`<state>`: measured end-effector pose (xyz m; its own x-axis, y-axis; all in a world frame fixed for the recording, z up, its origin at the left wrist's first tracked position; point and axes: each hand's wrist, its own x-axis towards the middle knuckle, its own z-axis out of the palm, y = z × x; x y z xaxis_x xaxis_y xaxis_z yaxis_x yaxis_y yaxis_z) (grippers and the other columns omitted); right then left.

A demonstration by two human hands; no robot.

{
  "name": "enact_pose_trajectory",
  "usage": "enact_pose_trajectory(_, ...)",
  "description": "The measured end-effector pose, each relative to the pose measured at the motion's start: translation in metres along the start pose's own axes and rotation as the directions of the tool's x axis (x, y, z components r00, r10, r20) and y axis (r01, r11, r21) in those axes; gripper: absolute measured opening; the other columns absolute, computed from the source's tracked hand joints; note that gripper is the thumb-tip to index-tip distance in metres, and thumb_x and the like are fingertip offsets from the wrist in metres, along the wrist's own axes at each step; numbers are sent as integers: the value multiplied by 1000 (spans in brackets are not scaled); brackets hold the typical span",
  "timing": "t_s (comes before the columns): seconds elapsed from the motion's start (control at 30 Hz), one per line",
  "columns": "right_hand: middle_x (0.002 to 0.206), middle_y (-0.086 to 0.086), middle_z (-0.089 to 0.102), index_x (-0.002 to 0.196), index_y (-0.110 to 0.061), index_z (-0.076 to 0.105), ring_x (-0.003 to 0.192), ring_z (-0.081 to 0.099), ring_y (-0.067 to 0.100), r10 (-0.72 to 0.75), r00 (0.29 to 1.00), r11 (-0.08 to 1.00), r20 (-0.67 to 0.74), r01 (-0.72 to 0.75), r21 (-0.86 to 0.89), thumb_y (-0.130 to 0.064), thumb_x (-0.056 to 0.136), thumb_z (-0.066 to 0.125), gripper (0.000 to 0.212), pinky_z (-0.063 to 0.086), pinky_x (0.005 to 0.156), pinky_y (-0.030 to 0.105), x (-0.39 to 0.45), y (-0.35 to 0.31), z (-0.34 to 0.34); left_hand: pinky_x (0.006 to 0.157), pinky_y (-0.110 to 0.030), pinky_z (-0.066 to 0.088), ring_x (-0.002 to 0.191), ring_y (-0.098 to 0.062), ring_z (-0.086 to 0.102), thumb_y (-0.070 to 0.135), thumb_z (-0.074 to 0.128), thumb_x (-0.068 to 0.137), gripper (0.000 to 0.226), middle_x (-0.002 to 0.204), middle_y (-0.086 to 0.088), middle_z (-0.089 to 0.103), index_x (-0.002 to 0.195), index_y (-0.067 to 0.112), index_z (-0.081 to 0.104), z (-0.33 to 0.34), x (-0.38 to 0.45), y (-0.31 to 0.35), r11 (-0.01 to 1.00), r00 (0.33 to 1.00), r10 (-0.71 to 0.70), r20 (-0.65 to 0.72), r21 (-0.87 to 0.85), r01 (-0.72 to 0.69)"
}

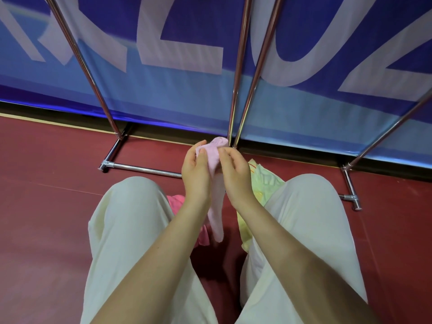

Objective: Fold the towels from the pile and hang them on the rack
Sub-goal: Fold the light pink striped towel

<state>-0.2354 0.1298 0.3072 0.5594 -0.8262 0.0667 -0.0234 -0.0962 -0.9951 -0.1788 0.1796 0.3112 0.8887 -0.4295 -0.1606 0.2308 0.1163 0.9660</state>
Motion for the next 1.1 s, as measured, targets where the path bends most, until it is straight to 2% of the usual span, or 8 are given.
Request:
enact_pose_trajectory(0.17,93,-5,62,102,-20,72,92,56,11,-305,945,899,116,326,-292,-14,90,58,19,47,81,21,1,3,-9,86,-30,53,99,-19,66,14,58,94,17,107,-8,71,108,17,66,-7,4,3,990,997,-81,11,-114,82)
enact_pose_trajectory(0.27,96,-5,54,95,-17,65,98,51,16,-395,919,849,-3,364,-383,-15,84,67,11,45,83,26,5,5,-17,91,-34,52,101,-21,66,11,52,95,20,109,-10,71,107,15,67,-8,-1,8,994,996,-68,53,-83,72)
enact_pose_trajectory(0.37,105,-9,58,103,-25,55,100,57,14,-258,961,944,-100,228,-239,-22,81,74,29,49,83,26,3,2,-24,93,-37,53,105,-24,67,14,51,97,21,109,-12,71,108,15,69,-9,-6,11,999,990,-32,138,-22,36)
enact_pose_trajectory(0.47,89,-10,67,95,-26,60,83,63,9,-65,996,980,-54,54,-191,-32,80,74,21,53,75,30,1,1,-29,93,-37,54,107,-25,66,16,50,98,21,109,-10,72,108,18,69,-14,-8,13,1000,981,-5,192,28,0)
enact_pose_trajectory(0.63,74,-1,64,79,-17,56,74,61,18,-85,995,966,-51,70,-249,-38,81,71,26,50,68,38,-3,7,-32,98,-33,49,112,-10,62,21,47,98,28,116,1,70,117,18,67,-19,-13,13,990,965,0,264,137,-38)
enact_pose_trajectory(0.73,65,-11,58,71,-21,51,64,55,7,-64,996,979,-61,51,-197,-30,83,72,26,45,60,26,-4,9,-34,94,-16,44,115,2,55,29,49,100,32,126,10,62,130,22,59,-18,-20,11,973,948,10,318,214,-82)
enact_pose_trajectory(0.87,54,-21,52,62,-22,45,56,44,-4,6,999,996,-44,-10,-91,-19,87,69,34,36,57,15,-3,6,-36,98,-21,45,113,9,54,19,55,97,32,121,18,62,129,21,61,-19,-23,6,953,943,68,326,259,-158)
enact_pose_trajectory(1.1,65,-13,53,75,-25,56,57,46,-3,-63,986,994,154,75,-76,-27,88,65,16,36,54,13,-7,-6,-33,97,-38,50,114,-18,62,23,55,90,32,119,-2,68,120,19,66,-30,-15,25,990,966,91,240,79,-113)
